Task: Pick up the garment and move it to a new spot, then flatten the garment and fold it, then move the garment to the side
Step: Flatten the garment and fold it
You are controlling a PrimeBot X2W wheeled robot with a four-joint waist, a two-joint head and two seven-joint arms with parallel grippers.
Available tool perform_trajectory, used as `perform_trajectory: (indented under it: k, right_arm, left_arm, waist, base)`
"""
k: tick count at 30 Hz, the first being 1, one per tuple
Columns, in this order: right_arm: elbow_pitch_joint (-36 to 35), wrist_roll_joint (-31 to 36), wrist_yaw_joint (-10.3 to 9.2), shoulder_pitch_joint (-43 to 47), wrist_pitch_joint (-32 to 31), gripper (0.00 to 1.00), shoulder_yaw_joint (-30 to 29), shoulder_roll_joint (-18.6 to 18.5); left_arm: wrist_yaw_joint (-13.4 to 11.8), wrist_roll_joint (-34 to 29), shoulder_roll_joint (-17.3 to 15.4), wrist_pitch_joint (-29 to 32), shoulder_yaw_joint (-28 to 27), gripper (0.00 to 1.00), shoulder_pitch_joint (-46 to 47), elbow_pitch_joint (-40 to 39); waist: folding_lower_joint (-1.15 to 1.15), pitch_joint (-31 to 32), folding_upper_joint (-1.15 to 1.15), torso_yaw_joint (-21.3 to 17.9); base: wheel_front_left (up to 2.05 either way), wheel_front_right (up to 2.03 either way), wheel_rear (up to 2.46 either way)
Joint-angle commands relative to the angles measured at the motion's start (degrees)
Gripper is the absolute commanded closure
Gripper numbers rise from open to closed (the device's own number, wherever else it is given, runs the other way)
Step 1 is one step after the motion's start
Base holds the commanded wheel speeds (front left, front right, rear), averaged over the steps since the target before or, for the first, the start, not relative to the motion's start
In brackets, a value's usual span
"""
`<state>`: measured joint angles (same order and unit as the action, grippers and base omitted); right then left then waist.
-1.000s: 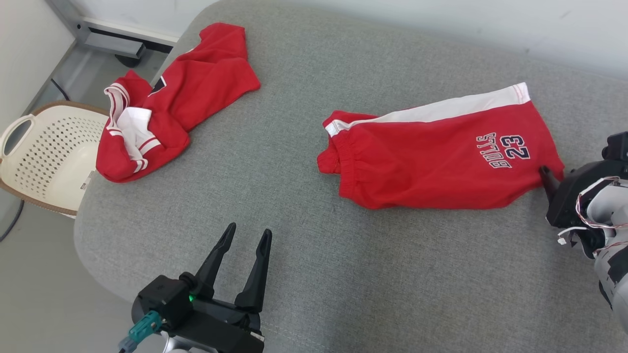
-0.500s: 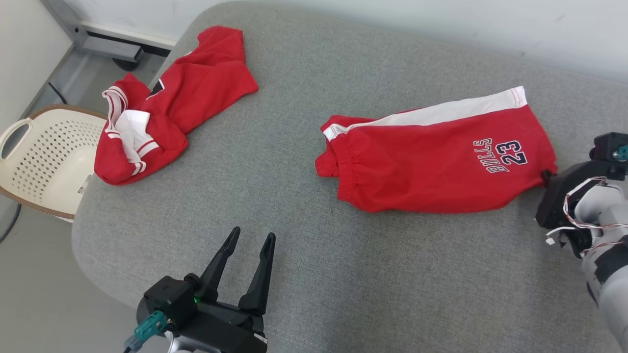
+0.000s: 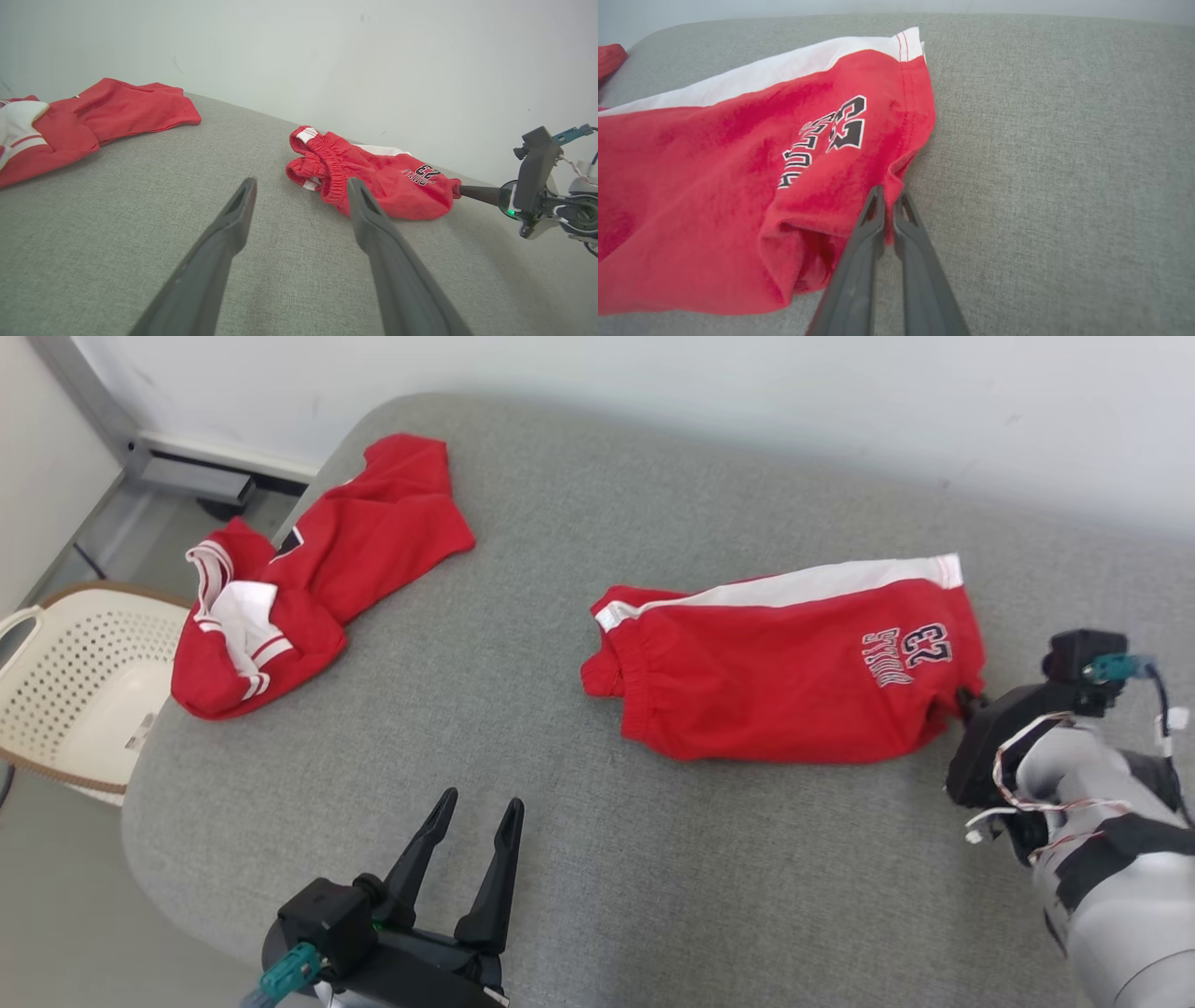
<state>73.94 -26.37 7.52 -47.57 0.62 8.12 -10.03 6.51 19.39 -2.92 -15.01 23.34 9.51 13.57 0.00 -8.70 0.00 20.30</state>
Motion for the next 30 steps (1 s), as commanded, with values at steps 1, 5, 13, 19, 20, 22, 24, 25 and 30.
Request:
perform_trajectory:
  k: [1, 5, 13, 19, 20, 22, 24, 25, 30]
  right_arm:
    - [0.0, 0.7, -0.04, 1.0, 0.5, 1.0, 0.1, 0.0]
    - [-0.1, 1.4, -0.04, 2.4, 1.5, 1.0, 0.7, 0.9]
    - [-0.1, 2.8, -0.04, 5.7, 1.9, 1.0, 1.1, 0.8]
    - [0.0, 4.3, -0.04, 7.9, 1.3, 1.0, 0.2, 1.7]
    - [0.0, 4.5, -0.04, 8.2, 1.2, 1.0, 0.1, 2.0]
    - [0.0, 4.8, -0.04, 8.9, 1.2, 1.0, -0.1, 2.3]
    - [0.0, 5.1, -0.04, 9.5, 1.3, 1.0, -0.3, 2.8]
    - [0.0, 5.2, -0.04, 9.9, 1.2, 1.0, -0.4, 3.1]
    - [-0.6, 5.8, -0.04, 11.1, 1.1, 1.0, -0.6, 3.8]
  left_arm:
    - [-0.1, 0.3, -0.3, -0.3, 0.0, 0.0, -0.8, 0.1]
    - [-0.1, 0.3, -0.6, -0.3, 0.2, 0.0, -1.4, 0.6]
    - [-0.3, 0.8, -1.2, -0.1, 0.5, 0.0, -2.6, 0.8]
    - [-0.4, 1.1, -1.7, 0.5, 0.8, 0.0, -3.5, 0.4]
    - [-0.5, 1.2, -1.7, 0.6, 0.9, 0.0, -3.5, 0.3]
    - [-0.5, 1.3, -1.9, 0.6, 1.0, 0.0, -3.7, 0.1]
    - [-0.6, 1.5, -2.0, 0.9, 1.1, 0.0, -3.9, 0.0]
    - [-0.6, 1.6, -2.1, 0.9, 1.2, 0.0, -3.9, 0.0]
    - [-0.8, 1.8, -2.4, 1.1, 1.3, 0.0, -4.2, -0.5]
  waist:
    - [0.0, 1.1, 0.0, -1.0]
    - [0.0, 2.5, 0.0, -2.0]
    - [0.0, 4.8, 0.0, -3.8]
    - [0.0, 6.0, 0.0, -4.8]
    - [0.0, 6.2, 0.0, -5.0]
    - [0.0, 6.5, 0.0, -5.2]
    - [0.0, 6.7, 0.0, -5.4]
    - [0.0, 6.8, 0.0, -5.4]
    - [0.0, 6.8, 0.0, -5.9]
  base:
    - [0.0, 0.0, 0.0]
    - [0.0, 0.0, 0.0]
    - [0.0, 0.0, 0.0]
    - [0.0, 0.0, 0.0]
    - [0.0, 0.0, 0.0]
    - [0.0, 0.0, 0.0]
    - [0.0, 0.0, 0.0]
    - [0.0, 0.0, 0.0]
    - [0.0, 0.0, 0.0]
